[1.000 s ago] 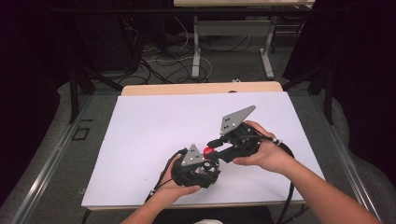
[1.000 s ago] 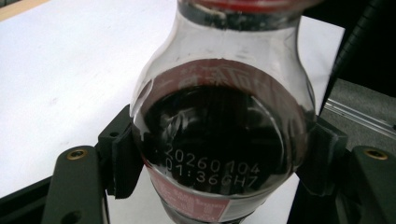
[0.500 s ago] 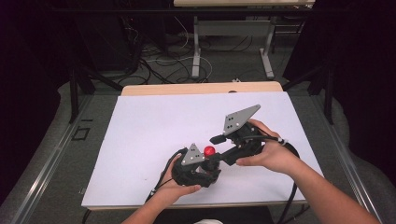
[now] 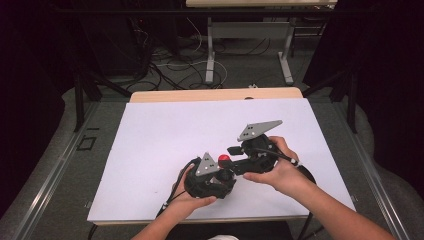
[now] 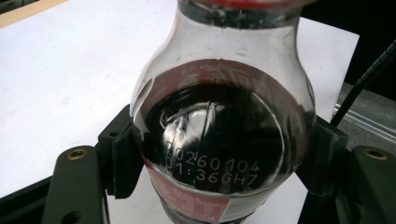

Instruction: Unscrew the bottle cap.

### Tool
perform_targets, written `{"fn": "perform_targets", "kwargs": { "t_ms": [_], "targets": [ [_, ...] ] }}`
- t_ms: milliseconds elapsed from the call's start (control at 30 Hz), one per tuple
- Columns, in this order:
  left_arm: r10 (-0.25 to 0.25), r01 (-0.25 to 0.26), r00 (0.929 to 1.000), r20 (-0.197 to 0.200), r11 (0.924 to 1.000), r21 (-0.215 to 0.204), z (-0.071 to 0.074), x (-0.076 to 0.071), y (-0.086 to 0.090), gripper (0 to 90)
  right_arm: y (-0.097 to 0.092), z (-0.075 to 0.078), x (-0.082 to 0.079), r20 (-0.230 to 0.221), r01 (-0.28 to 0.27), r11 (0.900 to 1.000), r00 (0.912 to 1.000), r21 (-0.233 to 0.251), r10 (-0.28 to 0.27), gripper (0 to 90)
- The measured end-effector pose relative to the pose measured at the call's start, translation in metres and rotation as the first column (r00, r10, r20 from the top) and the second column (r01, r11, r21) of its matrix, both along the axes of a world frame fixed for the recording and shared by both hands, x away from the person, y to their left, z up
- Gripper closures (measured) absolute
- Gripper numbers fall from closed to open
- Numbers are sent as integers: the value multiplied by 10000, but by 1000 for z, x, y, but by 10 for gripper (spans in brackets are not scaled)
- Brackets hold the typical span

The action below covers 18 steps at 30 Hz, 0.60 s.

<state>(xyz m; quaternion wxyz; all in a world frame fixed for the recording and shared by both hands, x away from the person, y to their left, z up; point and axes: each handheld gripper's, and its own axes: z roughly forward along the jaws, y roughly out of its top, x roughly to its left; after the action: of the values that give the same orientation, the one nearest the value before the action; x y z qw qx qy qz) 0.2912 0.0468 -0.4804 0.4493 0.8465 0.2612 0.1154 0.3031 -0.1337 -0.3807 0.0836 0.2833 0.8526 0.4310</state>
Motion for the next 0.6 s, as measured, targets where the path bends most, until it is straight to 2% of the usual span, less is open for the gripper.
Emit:
{"fn": "perform_targets", "kwargs": {
  "t_ms": [100, 133, 167, 267, 300, 367, 400, 433, 467, 500, 533, 567, 600],
  "targets": [
    [39, -39, 9999, 124, 10000, 26, 0, 0, -1, 299, 3, -2, 0, -249, 136, 9999, 9996, -56, -137, 531],
    [50, -50, 9999, 123, 10000, 2, 0, 0, -1, 299, 3, -2, 1, -387, 39, 10000, 9992, -53, -41, 572],
    [69, -69, 9999, 117, 10000, -2, 0, 0, -1, 299, 4, -3, 0, -413, 165, 9999, 9990, -49, -166, 600],
    [24, -24, 10000, -11, 10000, 34, 0, -1, -1, 299, 4, -3, 3, -217, -106, 9999, 9997, -129, 103, 606],
    [-40, 40, 10000, 42, 10000, 17, 0, -1, 0, 299, 4, -2, 4, -241, -471, 9985, 9986, -273, 465, 608],
    [-186, 186, 9998, 43, 9998, 2, 0, -1, 0, 299, 2, 2, 13, -263, -1804, 9811, 9835, -700, 1790, 611],
    [-186, 186, 9998, 43, 9998, 2, 0, -1, 0, 300, 2, 2, 13, -263, -1804, 9811, 9835, -700, 1790, 611],
    [-262, 262, 9996, -48, 9997, -14, 0, -2, 1, 299, 1, 3, 21, -444, -2541, 9647, 9669, -692, 2514, 611],
    [-262, 262, 9996, -48, 9997, -14, 0, -2, 1, 299, 0, 3, 26, -416, -3122, 9470, 9499, -758, 3098, 611],
    [-422, 422, 9991, -37, 9991, 33, 0, -2, 1, 299, 0, 4, 30, -379, -3785, 9216, 9256, -855, 3766, 612],
    [-401, 401, 9990, -221, 9992, -1, 0, -4, 0, 299, 0, 4, 30, -379, -3785, 9216, 9256, -855, 3766, 612],
    [-451, 451, 9989, -83, 9990, 10, -1, -3, 0, 299, -1, 4, 36, -261, -4689, 8773, 8829, -1028, 4688, 612],
    [-470, 470, 9989, -16, 9989, -13, -2, -3, 0, 299, -1, 4, 36, -261, -4689, 8773, 8829, -1028, 4688, 612]
  ]
}}
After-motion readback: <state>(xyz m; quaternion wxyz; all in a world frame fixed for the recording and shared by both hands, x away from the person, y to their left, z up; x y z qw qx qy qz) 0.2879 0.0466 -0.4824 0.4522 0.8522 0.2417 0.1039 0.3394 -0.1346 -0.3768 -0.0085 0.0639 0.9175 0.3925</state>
